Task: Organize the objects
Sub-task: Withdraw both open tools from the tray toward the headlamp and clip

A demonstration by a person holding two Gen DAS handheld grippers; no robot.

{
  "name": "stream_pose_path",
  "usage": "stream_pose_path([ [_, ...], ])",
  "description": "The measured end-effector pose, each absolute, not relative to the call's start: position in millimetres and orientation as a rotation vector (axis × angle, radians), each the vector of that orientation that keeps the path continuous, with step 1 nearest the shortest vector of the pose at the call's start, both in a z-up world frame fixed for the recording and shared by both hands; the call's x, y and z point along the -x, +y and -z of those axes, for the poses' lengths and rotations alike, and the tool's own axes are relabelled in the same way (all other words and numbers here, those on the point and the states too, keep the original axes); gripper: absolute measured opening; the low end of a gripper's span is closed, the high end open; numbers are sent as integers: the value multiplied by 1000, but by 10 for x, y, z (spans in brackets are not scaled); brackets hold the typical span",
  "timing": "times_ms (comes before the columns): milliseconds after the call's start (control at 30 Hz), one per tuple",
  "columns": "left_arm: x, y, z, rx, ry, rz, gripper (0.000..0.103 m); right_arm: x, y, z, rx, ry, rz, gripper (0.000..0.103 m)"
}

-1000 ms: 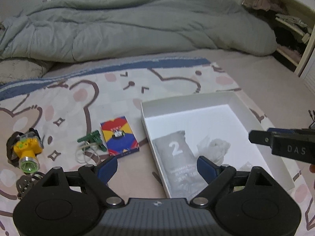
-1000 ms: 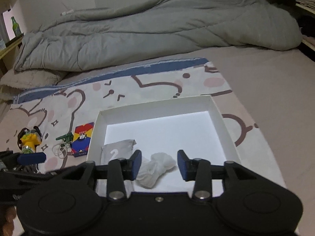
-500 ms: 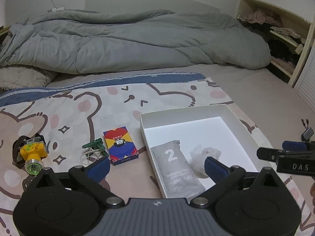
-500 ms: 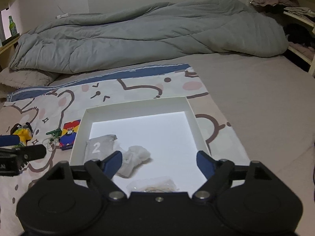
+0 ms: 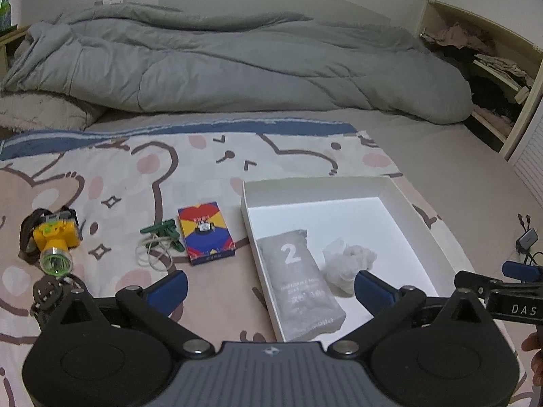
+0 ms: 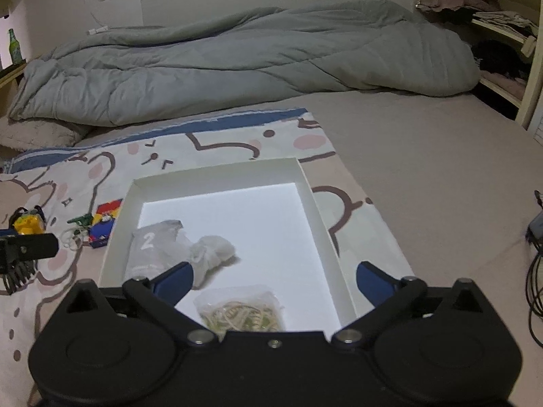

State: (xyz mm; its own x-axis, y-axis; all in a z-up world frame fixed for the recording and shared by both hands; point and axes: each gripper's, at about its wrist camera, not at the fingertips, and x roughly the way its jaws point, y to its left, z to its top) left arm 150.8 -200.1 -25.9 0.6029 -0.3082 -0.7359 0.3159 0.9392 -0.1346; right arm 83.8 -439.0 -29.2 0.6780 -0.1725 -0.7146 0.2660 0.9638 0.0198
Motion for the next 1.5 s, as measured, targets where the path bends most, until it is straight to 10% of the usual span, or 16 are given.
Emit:
stream_pose_path([
  [1500,-1681,-1056,168,27,859,171,103,-1287,-3666,273,-91,816,165,103],
])
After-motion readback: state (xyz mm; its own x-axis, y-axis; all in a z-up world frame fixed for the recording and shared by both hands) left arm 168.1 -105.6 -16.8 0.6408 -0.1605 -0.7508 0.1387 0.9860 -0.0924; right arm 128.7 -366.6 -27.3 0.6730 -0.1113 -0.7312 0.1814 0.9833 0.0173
